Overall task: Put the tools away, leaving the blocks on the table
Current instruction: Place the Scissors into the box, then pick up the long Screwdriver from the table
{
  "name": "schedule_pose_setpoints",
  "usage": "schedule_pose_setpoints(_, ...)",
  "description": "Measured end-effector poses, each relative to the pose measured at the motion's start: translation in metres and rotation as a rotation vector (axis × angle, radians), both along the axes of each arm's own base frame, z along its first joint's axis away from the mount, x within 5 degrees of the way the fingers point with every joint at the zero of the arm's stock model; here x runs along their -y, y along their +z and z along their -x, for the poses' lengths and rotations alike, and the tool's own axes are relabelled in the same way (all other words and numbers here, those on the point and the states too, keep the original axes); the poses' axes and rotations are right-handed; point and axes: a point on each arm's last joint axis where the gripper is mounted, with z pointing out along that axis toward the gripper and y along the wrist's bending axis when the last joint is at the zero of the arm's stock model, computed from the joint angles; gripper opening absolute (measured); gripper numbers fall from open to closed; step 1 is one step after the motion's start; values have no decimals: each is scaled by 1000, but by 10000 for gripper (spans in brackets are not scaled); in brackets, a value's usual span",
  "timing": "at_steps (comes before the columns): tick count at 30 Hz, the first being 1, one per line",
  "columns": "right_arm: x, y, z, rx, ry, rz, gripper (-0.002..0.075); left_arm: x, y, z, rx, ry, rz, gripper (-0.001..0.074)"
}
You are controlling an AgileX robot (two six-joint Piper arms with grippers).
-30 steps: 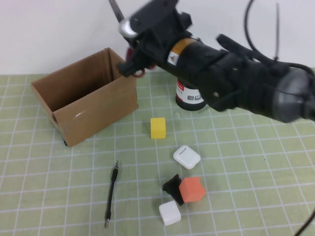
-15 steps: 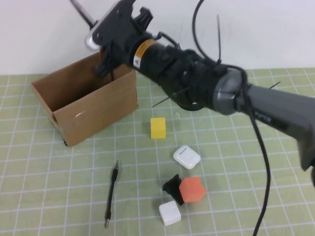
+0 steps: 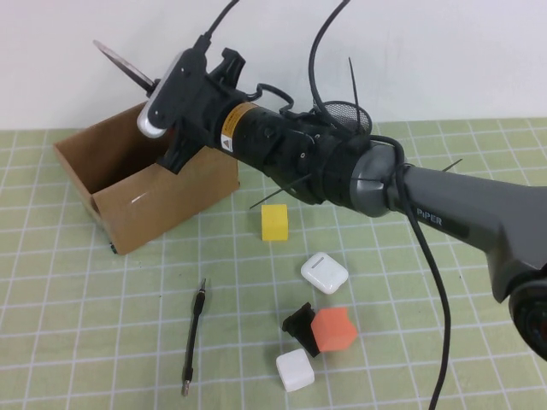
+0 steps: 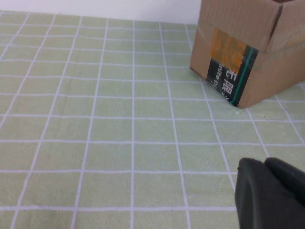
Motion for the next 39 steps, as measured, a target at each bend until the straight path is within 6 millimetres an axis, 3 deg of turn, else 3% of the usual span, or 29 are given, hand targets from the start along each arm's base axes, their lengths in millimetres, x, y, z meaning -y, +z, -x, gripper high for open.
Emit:
schedule_pose_setpoints(5,-2,0,2,7,9,8,80,0,0,0,0,0,0,-6)
schedule_pose_setpoints(10,-7,-1,7,0,17,17,186,0,0,0,0,0,0,-6)
schedule_pose_setpoints(14,-8,-1,10,-37,-2,61,204,0,0,0,0,0,0,-6)
schedule_pose_setpoints(17,-3,12,13,-54,-29,88,206,0,0,0,0,0,0,-6)
schedule_pose_setpoints(24,26,66,28,-114,-137,165,196,0,0,0,0,0,0,-6)
schedule_pose_setpoints(29,59,114,47,-171,-233,190,70,0,0,0,0,0,0,-6)
schedule_pose_setpoints(34,111,178,69,-190,-340,81,1,0,0,0,0,0,0,-6)
schedule_pose_setpoints(39,164,216,88,-241,-473,31,-8,0,0,0,0,0,0,-6)
